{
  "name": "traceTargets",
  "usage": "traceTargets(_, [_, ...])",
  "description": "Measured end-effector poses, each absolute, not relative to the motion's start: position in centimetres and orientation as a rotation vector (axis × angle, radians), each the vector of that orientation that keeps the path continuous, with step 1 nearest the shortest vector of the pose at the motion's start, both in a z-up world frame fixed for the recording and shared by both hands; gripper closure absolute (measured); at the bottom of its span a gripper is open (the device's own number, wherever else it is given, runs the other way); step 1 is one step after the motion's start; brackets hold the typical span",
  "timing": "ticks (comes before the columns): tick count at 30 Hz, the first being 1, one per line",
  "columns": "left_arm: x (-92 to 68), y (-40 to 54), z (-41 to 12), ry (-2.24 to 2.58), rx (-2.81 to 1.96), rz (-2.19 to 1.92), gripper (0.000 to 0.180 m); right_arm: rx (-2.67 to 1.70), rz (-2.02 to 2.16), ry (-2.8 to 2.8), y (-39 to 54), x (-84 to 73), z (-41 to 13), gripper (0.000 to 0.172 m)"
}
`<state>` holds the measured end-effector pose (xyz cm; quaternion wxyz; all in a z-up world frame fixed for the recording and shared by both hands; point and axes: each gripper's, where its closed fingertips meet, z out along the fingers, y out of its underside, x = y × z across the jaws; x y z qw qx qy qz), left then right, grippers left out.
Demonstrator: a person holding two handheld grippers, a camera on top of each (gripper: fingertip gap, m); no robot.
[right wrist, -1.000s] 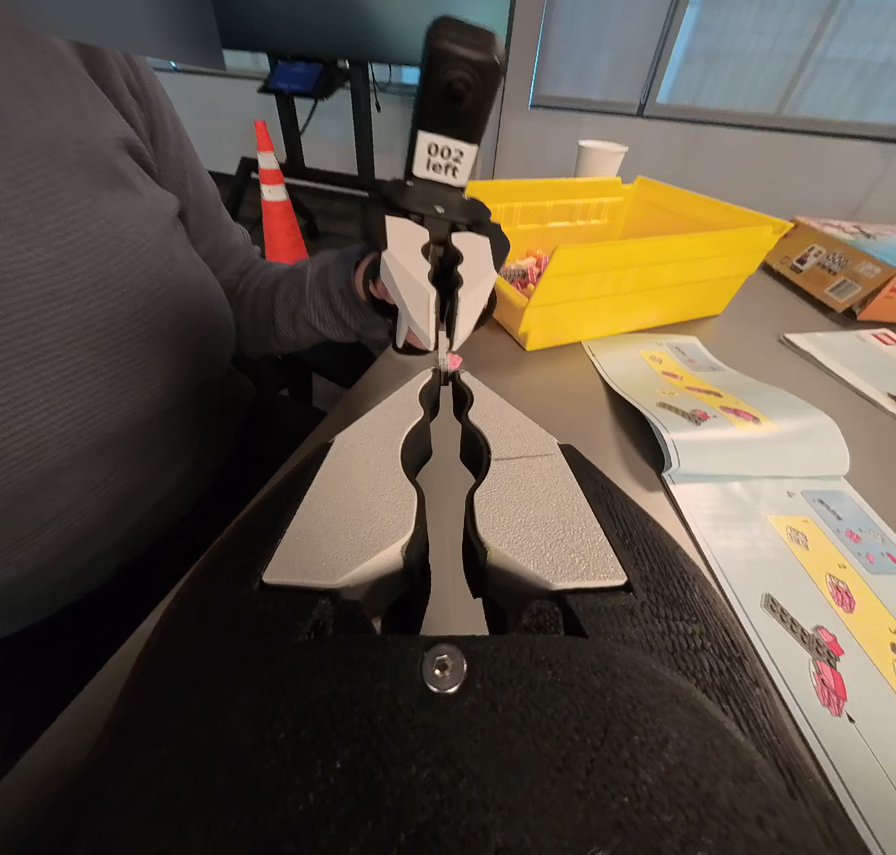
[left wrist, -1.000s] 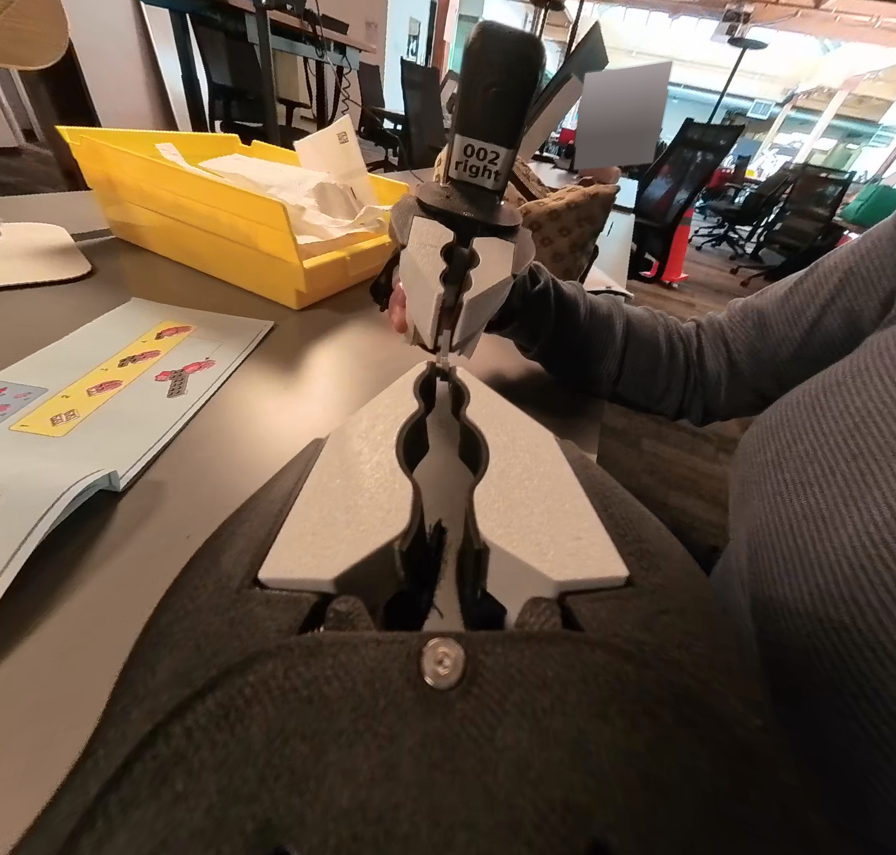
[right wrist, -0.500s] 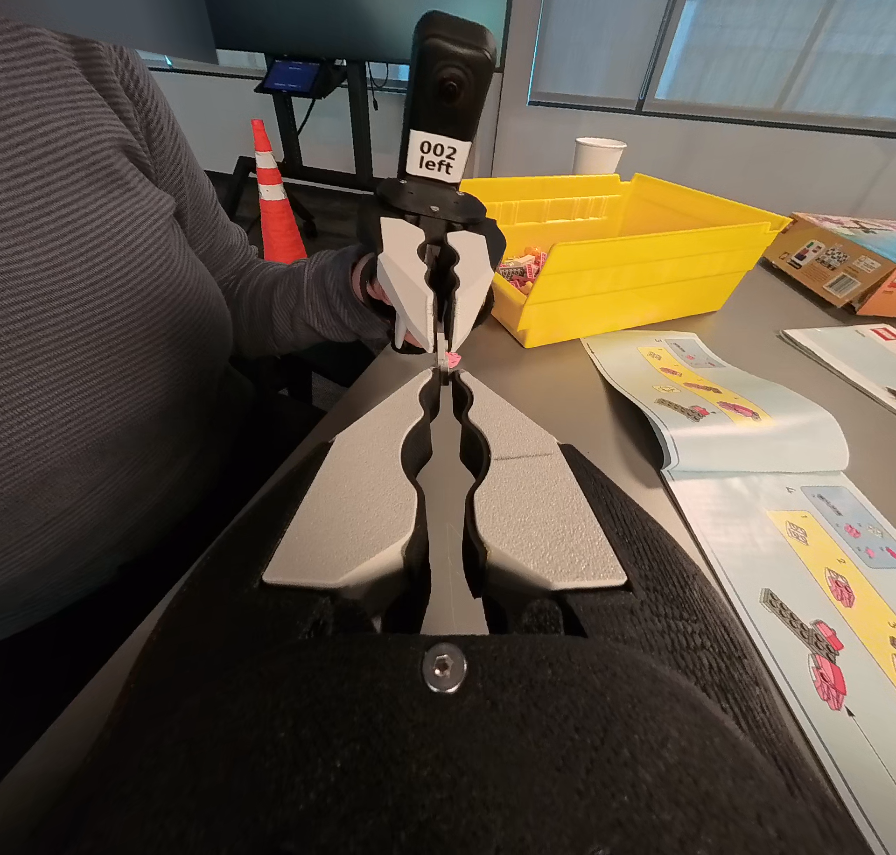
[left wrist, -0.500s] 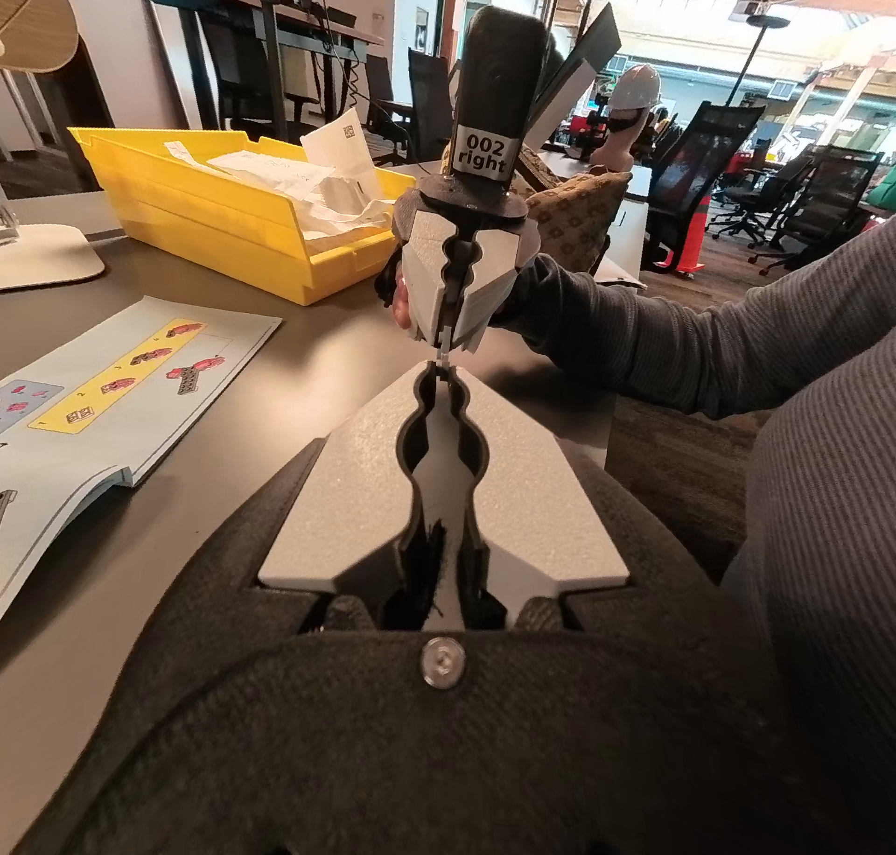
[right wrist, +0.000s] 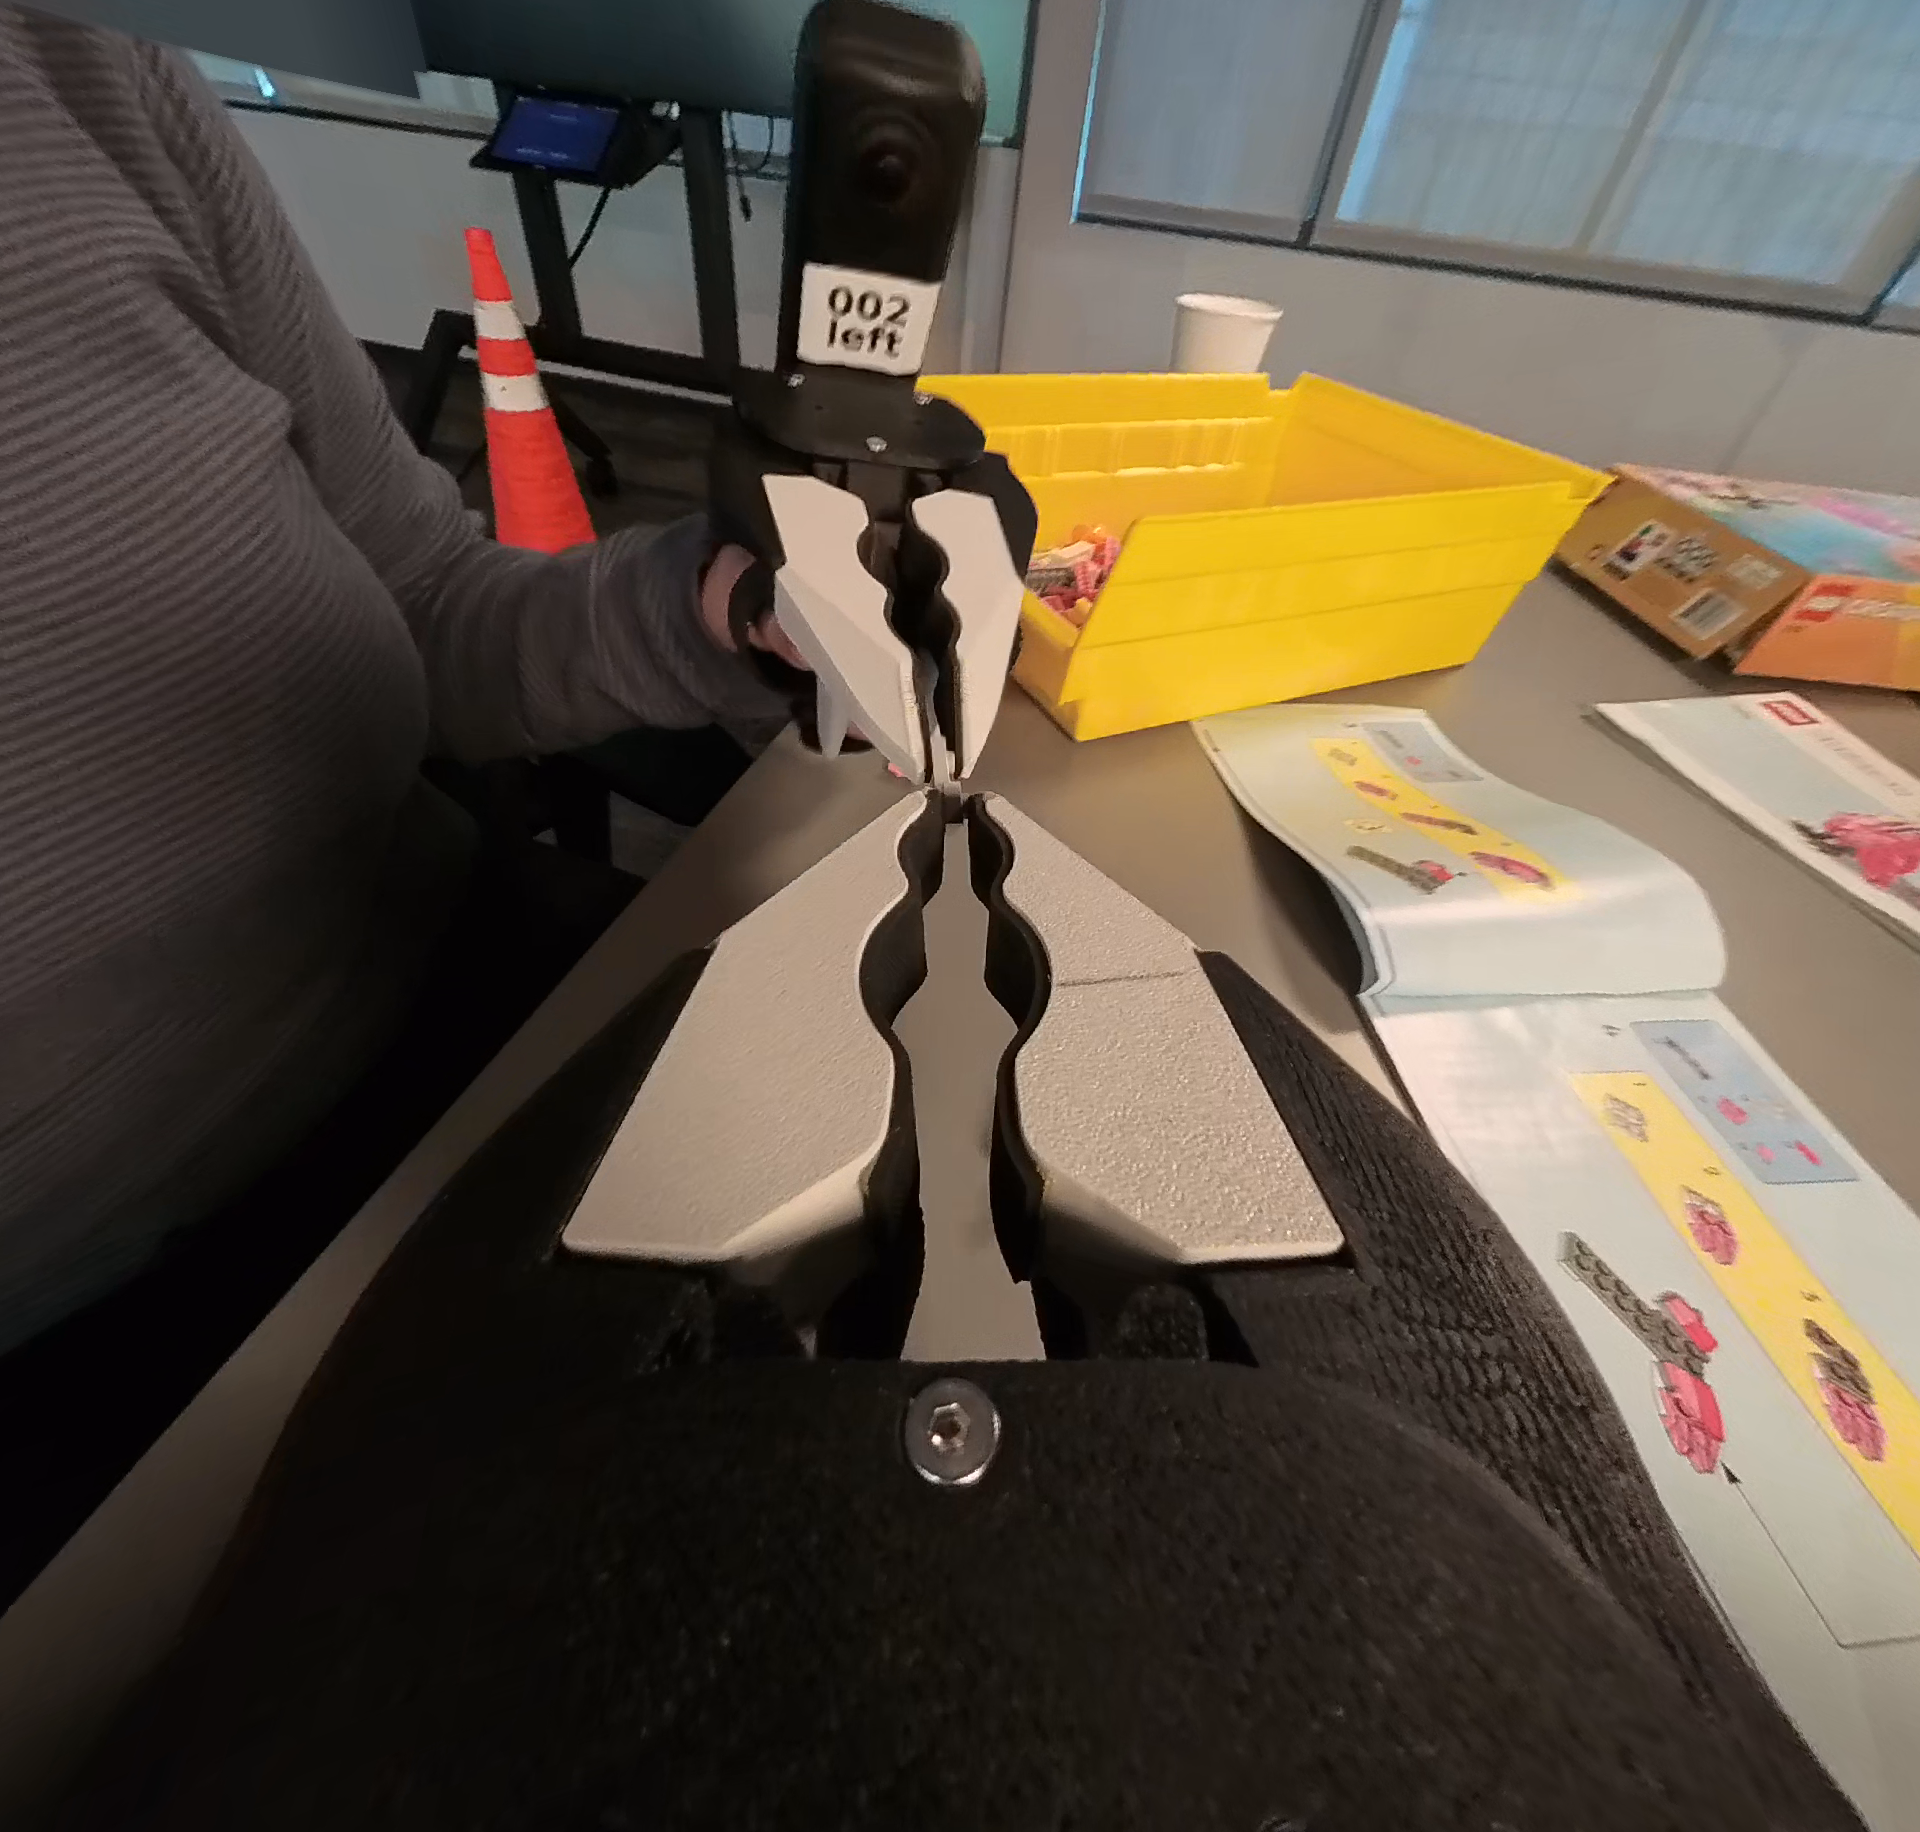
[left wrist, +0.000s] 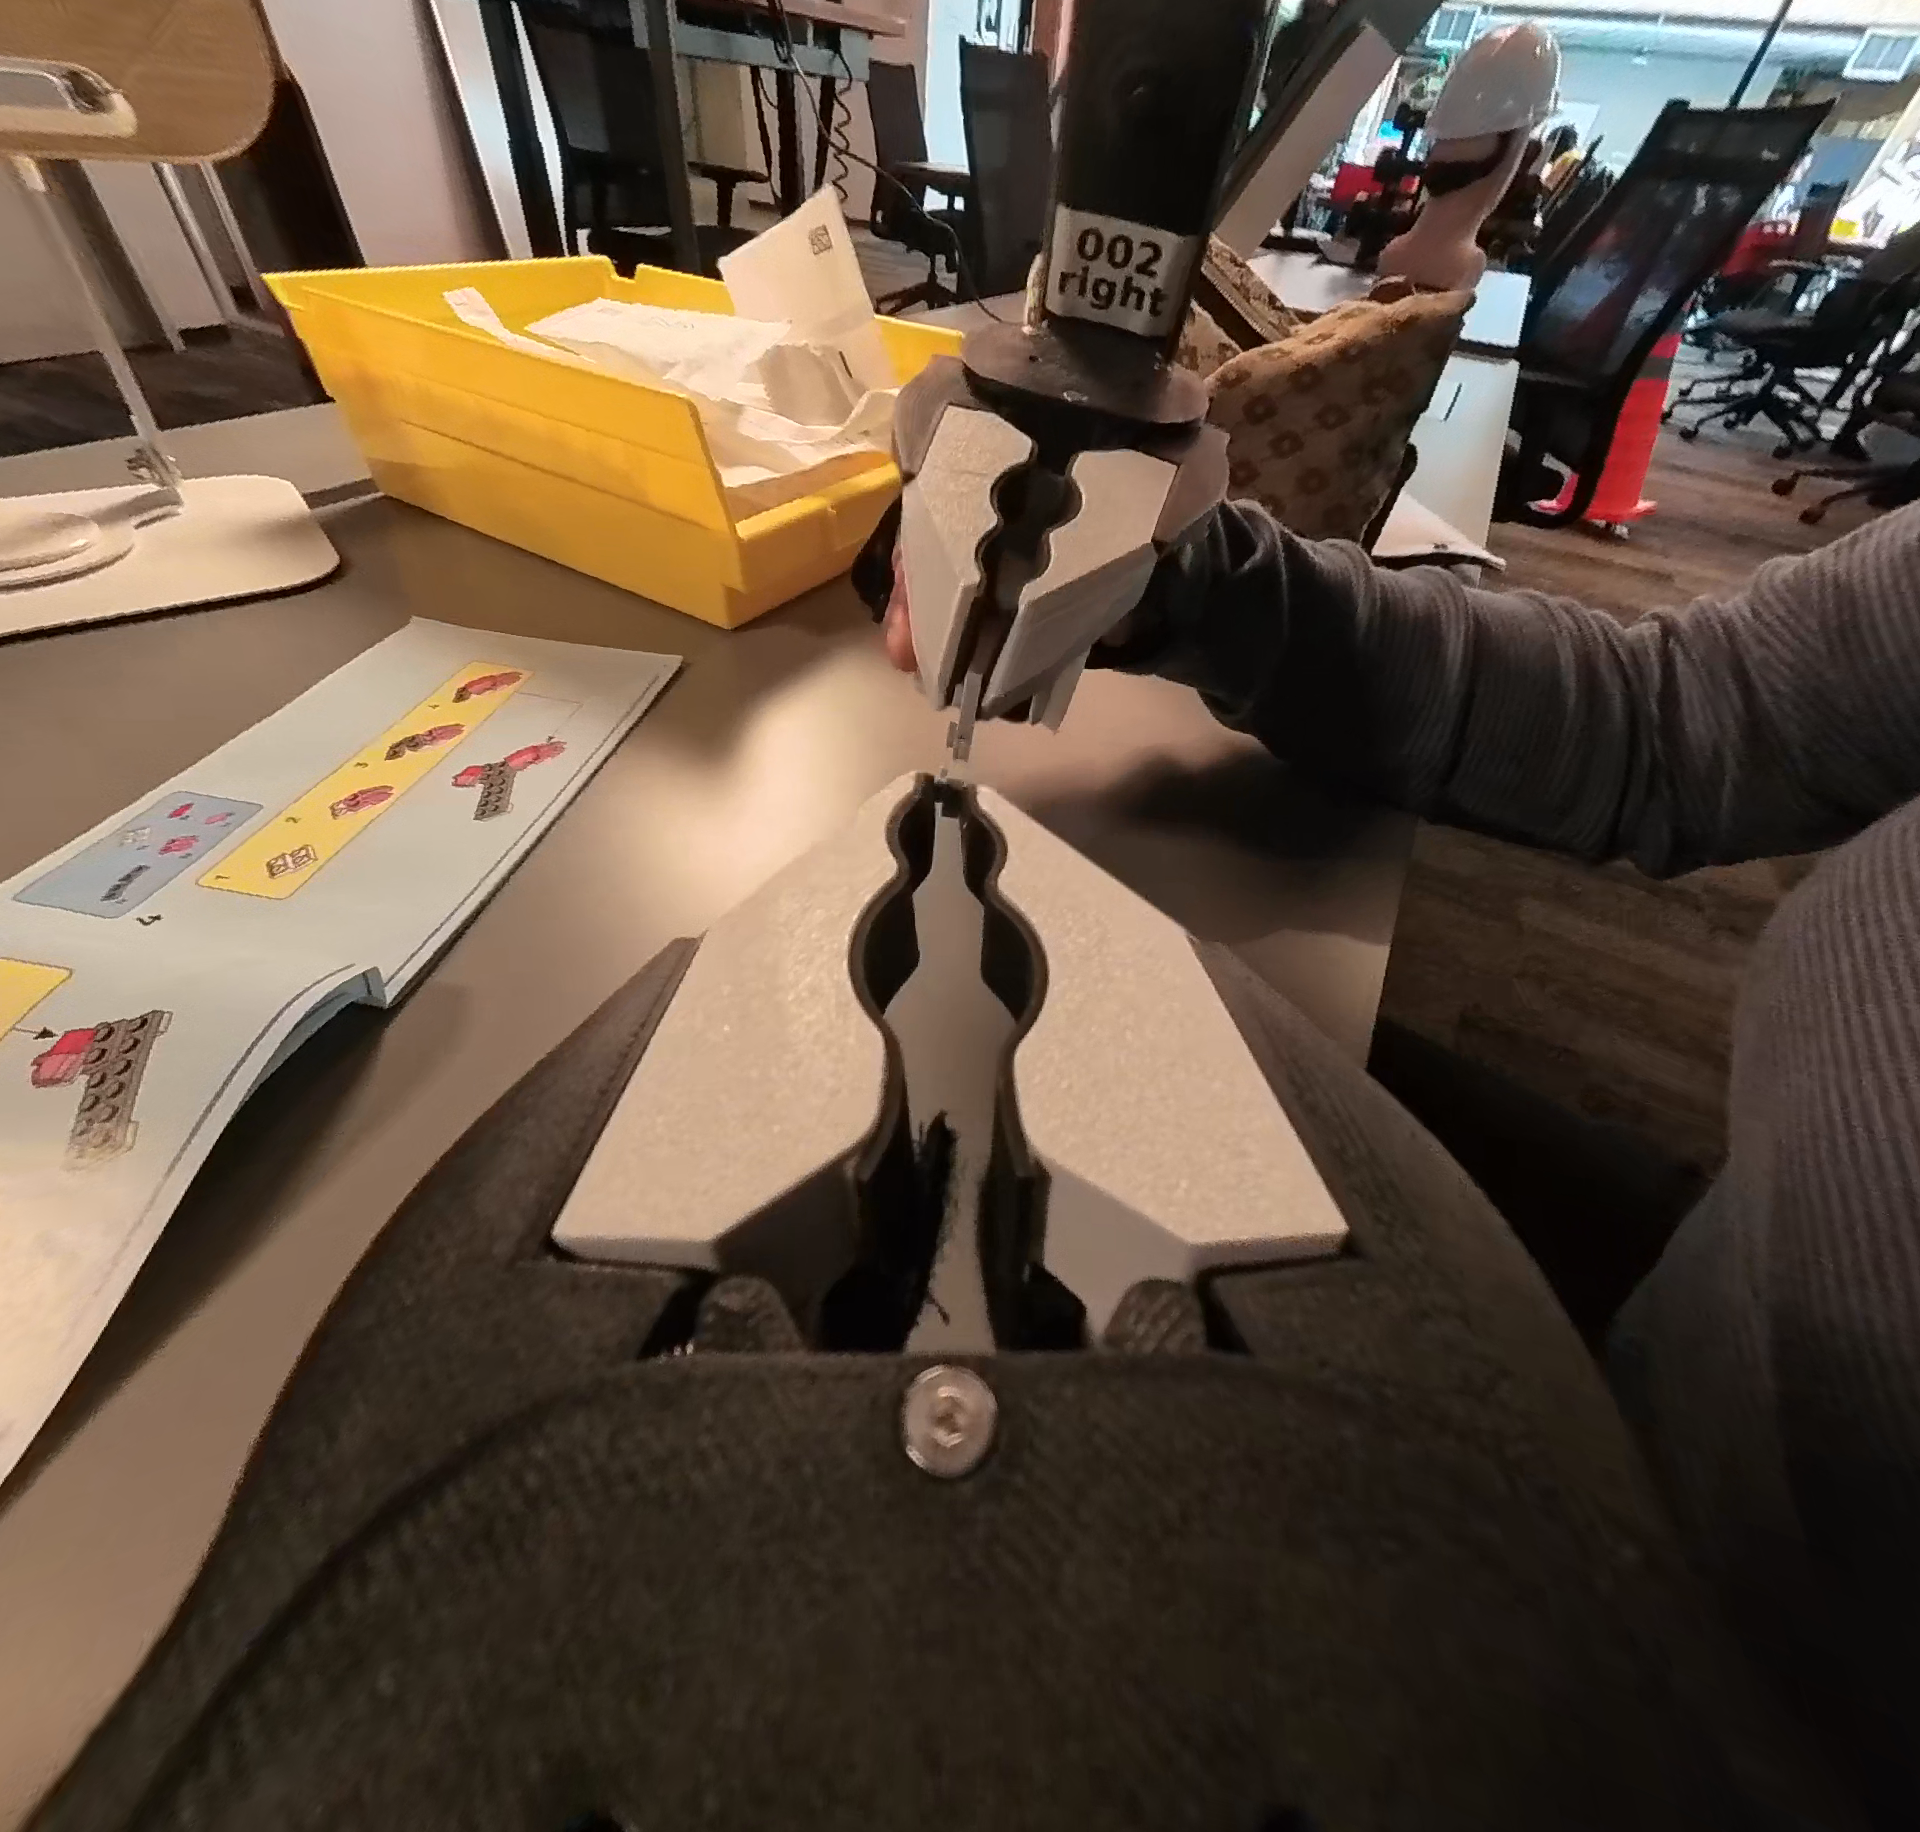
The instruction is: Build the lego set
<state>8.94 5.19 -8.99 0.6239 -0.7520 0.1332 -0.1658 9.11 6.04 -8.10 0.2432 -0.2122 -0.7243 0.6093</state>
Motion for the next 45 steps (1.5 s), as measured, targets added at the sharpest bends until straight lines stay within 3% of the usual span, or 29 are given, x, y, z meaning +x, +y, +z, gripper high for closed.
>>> traceTargets(4, [8.4, 5.5, -9.4, 0.301, -1.779, -0.229, 0.174, -0.588, 1.609, -1.993, 6.3, 9.0, -8.5, 0.170])
traceTargets(8, [7.1, 5.9, -10.5, 0.486, -1.882, 0.342, 0.158, -0.605, 1.548, -2.008, 6.6, 8.7, -8.9, 0.170])
traceTargets(13, [7.5, 6.3, -10.6, 0.602, -1.877, 0.585, 0.157, -0.610, 1.550, -2.011, 6.5, 8.6, -9.1, 0.170])
traceTargets(19, [7.5, 6.6, -10.6, 0.590, -1.858, 0.556, 0.174, -0.601, 1.598, -1.985, 6.5, 8.8, -8.4, 0.170])
traceTargets(22, [7.6, 6.7, -10.7, 0.577, -1.862, 0.514, 0.174, -0.603, 1.593, -1.988, 6.6, 8.8, -8.5, 0.170])
traceTargets(25, [8.7, 6.6, -10.7, 0.534, -1.859, 0.310, 0.161, -0.604, 1.590, -1.997, 6.5, 8.8, -8.6, 0.170])
traceTargets(33, [8.9, 6.3, -11.1, 0.442, -1.939, 0.047, 0.175, -0.594, 1.558, -2.039, 6.3, 8.9, -9.3, 0.170])
traceTargets(45, [9.0, 5.8, -12.9, 0.467, -2.031, -0.106, 0.177, -0.594, 1.503, -2.117, 5.6, 8.8, -10.7, 0.170])
